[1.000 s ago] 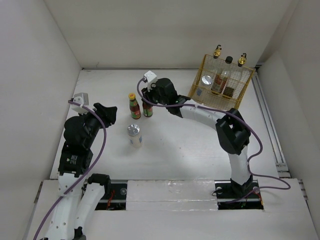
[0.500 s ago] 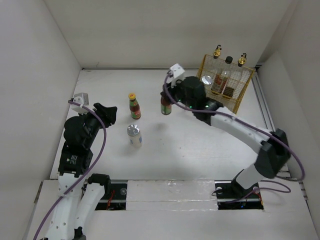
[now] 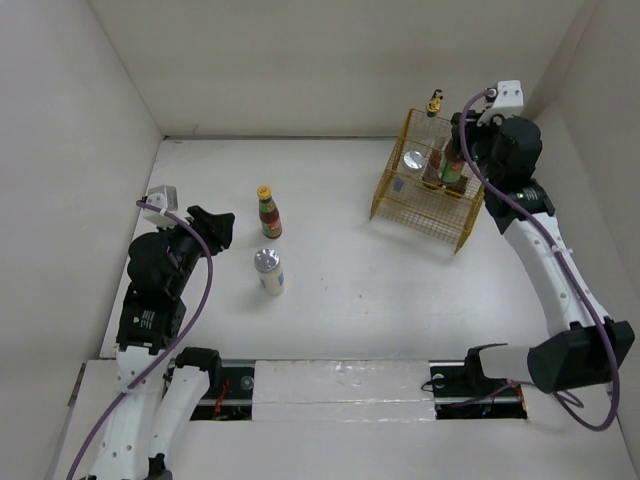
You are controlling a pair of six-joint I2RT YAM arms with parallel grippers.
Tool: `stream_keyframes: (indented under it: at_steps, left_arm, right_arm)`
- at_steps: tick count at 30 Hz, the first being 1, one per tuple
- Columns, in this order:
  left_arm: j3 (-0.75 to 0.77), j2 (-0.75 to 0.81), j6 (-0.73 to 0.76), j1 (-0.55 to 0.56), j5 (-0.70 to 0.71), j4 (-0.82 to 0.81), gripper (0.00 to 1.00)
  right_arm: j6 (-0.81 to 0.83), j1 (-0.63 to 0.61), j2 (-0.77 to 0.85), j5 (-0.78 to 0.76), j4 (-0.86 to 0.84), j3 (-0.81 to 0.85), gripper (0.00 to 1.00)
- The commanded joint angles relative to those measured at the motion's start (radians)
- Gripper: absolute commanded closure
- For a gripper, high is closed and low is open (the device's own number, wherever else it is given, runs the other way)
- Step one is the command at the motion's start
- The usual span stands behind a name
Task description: Organize the condiment bottles
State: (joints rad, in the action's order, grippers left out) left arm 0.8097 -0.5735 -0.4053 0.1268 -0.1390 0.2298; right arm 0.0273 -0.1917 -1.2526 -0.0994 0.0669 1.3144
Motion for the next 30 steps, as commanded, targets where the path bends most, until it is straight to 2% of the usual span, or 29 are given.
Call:
stream_keyframes:
  at_steps: [1,6,15,30]
  left_arm:
    - [-0.007,0.001,-0.001,-0.006,-0.007,-0.029,0.56]
    - [-0.007,0.001,-0.001,-0.006,-0.007,-0.029,0.56]
    - [-0.007,-0.008,-0.001,-0.006,-0.007,-0.038,0.56]
    - [-0.007,-0.008,-0.001,-0.006,-0.007,-0.038,0.56]
  right_arm:
    - [-0.009,0.092,-0.03,0.099,-0.045,0.092,1.0]
    - [-0.038,0.17,-0.082,0.168,-0.067,0.103,1.0]
    - [-0.056,0.169,-0.134,0.165,-0.147,0.129,1.0]
    - [-0.07,0.074,-0.241,0.067,-0.299,-0.105,1.0]
